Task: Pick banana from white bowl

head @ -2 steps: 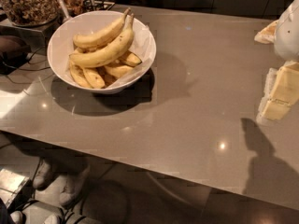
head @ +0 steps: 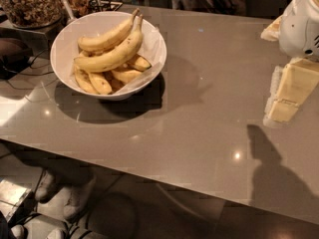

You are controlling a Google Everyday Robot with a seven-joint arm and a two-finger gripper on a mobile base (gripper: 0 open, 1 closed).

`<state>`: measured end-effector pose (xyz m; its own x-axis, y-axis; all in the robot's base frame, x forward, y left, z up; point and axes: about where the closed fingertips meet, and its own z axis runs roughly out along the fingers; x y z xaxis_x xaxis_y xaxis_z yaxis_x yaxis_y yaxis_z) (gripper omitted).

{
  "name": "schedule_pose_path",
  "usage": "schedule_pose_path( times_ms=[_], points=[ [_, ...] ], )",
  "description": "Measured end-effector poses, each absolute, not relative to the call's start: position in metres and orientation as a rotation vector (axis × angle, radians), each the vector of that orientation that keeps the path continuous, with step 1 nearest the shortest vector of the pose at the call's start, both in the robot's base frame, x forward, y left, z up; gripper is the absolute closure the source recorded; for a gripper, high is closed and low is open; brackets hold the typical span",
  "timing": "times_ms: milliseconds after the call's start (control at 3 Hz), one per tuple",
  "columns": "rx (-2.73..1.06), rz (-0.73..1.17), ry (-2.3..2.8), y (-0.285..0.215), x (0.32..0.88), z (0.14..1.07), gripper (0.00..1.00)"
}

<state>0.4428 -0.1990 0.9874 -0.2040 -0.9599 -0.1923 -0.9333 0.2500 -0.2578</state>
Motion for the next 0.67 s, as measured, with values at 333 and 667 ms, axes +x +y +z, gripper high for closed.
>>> schedule_pose_path(
  times_ms=[333,667],
  points=[
    [-1.877,-0.180,2.145,-0.167,0.452,0.993,0.00],
    [-2.050,-0.176,2.035,-0.131,0.460,0.987,0.00]
  ],
)
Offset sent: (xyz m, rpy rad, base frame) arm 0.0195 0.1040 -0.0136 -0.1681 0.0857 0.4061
